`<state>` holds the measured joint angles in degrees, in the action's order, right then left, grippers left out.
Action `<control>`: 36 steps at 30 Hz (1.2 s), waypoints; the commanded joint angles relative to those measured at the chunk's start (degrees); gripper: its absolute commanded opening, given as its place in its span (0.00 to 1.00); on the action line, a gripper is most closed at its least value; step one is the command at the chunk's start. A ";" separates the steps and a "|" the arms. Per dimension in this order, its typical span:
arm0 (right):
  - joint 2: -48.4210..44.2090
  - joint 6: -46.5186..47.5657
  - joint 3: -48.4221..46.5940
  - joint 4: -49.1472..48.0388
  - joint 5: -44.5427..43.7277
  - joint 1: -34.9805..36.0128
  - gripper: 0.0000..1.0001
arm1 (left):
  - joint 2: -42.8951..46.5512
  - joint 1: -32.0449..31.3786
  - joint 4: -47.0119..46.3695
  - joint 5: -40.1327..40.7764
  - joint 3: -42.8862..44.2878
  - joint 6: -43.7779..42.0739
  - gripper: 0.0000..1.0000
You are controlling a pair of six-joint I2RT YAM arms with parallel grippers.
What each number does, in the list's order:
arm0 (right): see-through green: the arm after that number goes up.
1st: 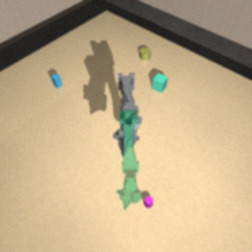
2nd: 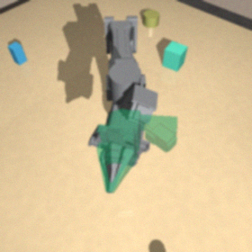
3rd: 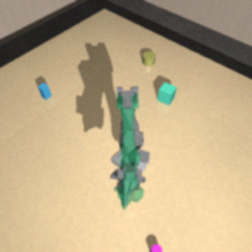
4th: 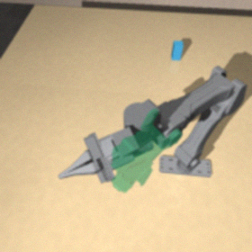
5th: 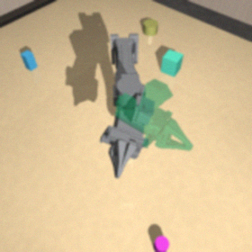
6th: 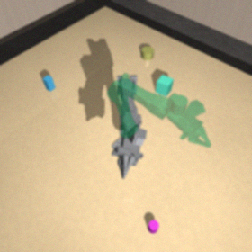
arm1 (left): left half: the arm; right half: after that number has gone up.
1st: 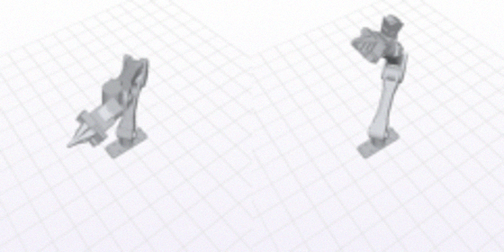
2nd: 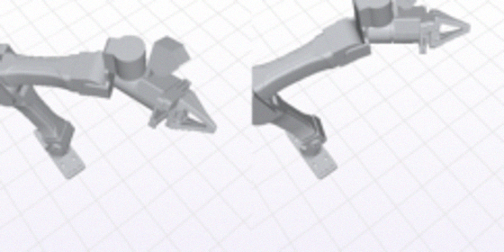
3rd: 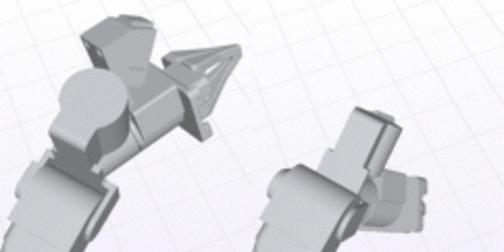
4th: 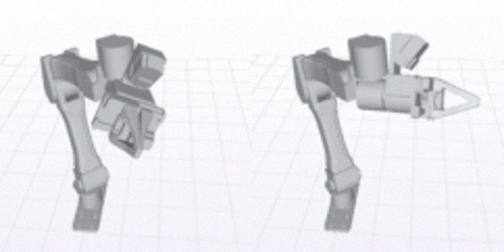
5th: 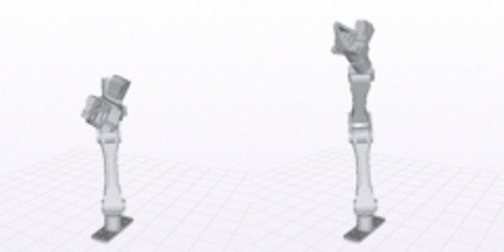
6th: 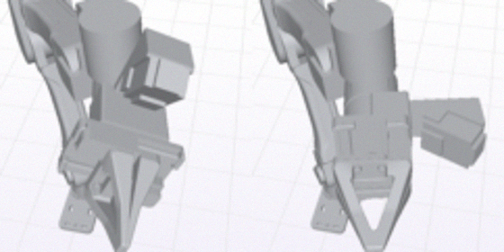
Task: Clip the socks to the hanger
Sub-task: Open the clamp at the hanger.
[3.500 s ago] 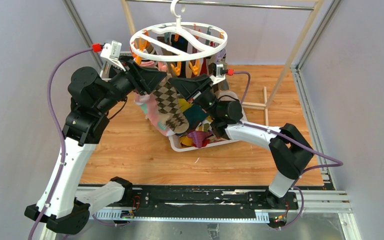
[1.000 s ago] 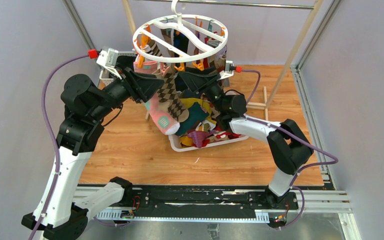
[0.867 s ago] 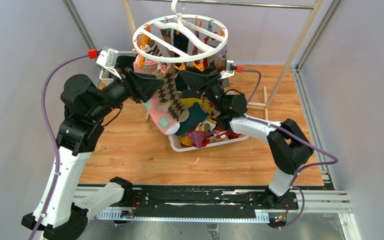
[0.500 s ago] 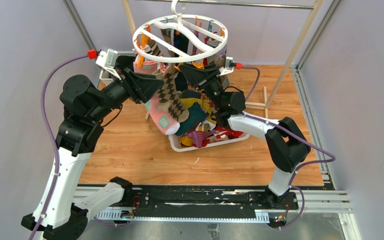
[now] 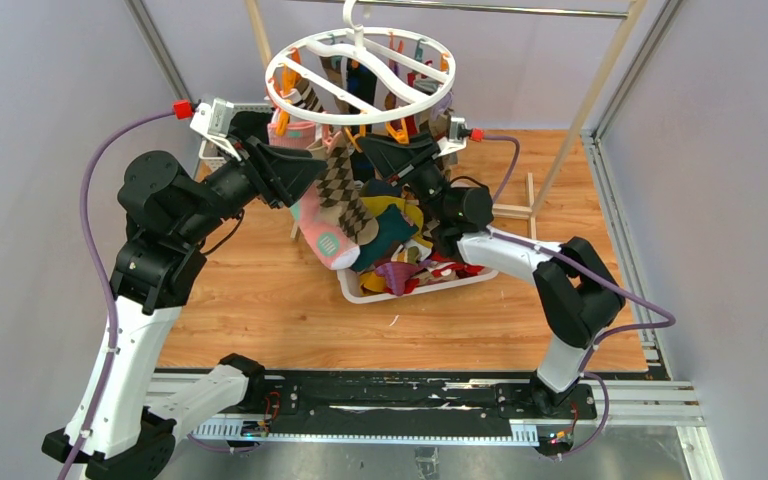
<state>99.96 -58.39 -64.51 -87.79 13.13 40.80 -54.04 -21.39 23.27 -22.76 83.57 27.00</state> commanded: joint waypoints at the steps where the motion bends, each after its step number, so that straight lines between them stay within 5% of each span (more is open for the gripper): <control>1: -2.05 1.67 0.82 -3.71 1.63 1.01 0.32 | 0.61 0.47 0.71 -0.47 0.99 -0.04 0.50; 5: -2.09 2.79 0.25 -3.69 2.10 1.45 0.36 | 0.65 0.47 0.65 -0.45 0.60 0.26 0.50; 19: -3.84 7.54 0.62 -2.91 1.70 3.23 0.11 | 0.18 0.47 0.29 -0.70 -0.48 1.93 0.50; 36: -9.91 45.15 -5.66 23.40 -15.48 18.00 0.00 | -4.04 0.47 -0.72 2.44 3.27 4.48 0.58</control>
<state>89.91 -23.46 -66.76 -68.36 1.13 56.49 -57.52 -21.39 23.29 -21.12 84.18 30.30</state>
